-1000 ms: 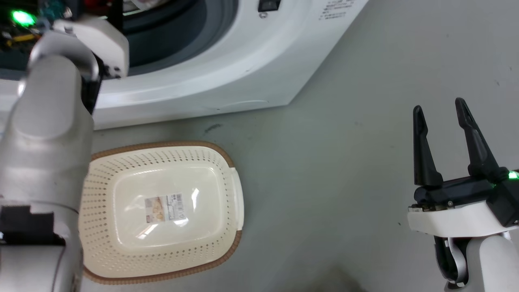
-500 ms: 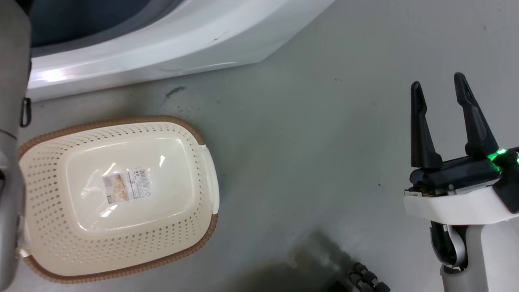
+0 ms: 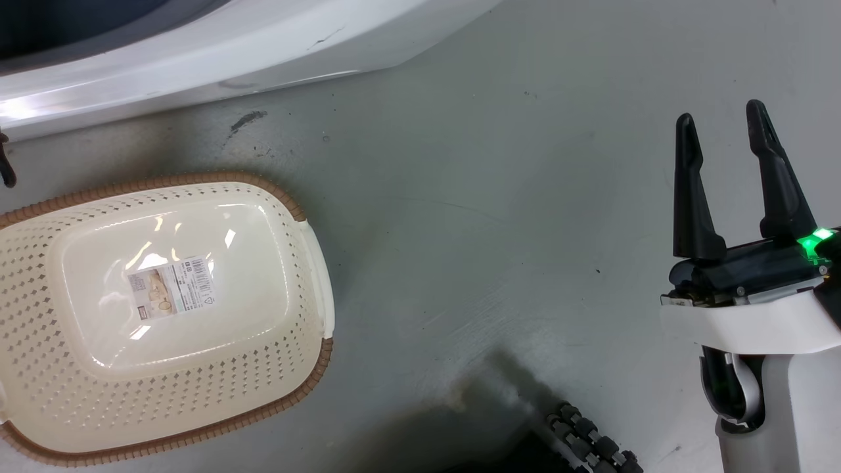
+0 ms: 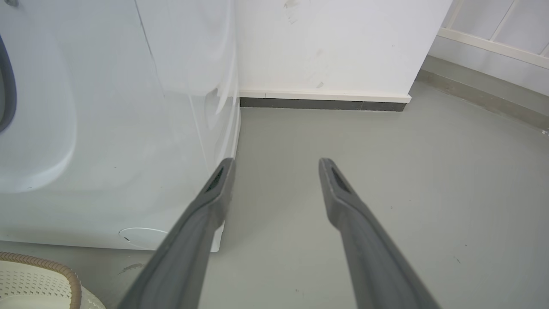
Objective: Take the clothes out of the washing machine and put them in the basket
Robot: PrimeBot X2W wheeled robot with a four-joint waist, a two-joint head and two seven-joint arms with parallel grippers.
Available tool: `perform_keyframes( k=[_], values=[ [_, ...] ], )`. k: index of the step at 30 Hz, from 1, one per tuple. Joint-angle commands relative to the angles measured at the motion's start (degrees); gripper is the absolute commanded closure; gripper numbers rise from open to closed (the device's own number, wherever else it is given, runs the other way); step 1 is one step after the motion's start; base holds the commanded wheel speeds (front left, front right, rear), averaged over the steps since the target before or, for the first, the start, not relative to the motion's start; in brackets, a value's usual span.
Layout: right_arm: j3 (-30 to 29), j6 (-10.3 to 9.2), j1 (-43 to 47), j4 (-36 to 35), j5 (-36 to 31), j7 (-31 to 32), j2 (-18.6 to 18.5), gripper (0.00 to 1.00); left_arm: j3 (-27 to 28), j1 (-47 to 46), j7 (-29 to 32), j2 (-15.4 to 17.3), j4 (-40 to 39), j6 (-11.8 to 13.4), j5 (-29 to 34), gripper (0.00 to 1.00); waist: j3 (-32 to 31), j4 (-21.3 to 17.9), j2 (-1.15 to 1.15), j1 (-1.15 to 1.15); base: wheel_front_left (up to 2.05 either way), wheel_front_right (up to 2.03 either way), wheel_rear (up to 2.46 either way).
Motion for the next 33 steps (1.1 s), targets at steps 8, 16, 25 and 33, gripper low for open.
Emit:
perform_keyframes(
  k=[8, 16, 25, 33],
  values=[
    [0.04, -0.04, -1.56, -0.29, 0.59, -0.12, 0.13, 0.0, -3.18, -0.15, 0.98, 0.76, 0.24, -0.01, -2.58, 1.0, 0.35, -0.15, 0.0, -0.01, 0.0, 0.0, 0.0],
    [-0.62, -0.04, -1.06, 0.0, -0.43, -0.12, 0.13, 0.0, -3.85, 1.67, -3.25, 0.29, -0.85, -0.01, -6.81, 1.0, -1.58, 1.37, 0.0, -0.01, 0.0, 0.0, 0.0],
    [-2.34, -0.04, 0.12, 0.81, -3.46, -0.12, 0.13, 0.0, -2.51, 10.65, -17.11, -3.82, -2.11, -0.02, -12.26, 1.0, -8.24, 6.38, 0.0, -0.01, 0.0, 0.0, 0.0],
    [-5.61, -0.05, 1.71, 2.1, -5.48, -0.12, 0.08, 0.0, -3.4, 20.38, -27.37, -6.37, -4.43, -0.02, -15.62, 1.0, -14.87, 10.22, 0.0, -0.01, 0.0, 0.0, 0.0]
  ],
)
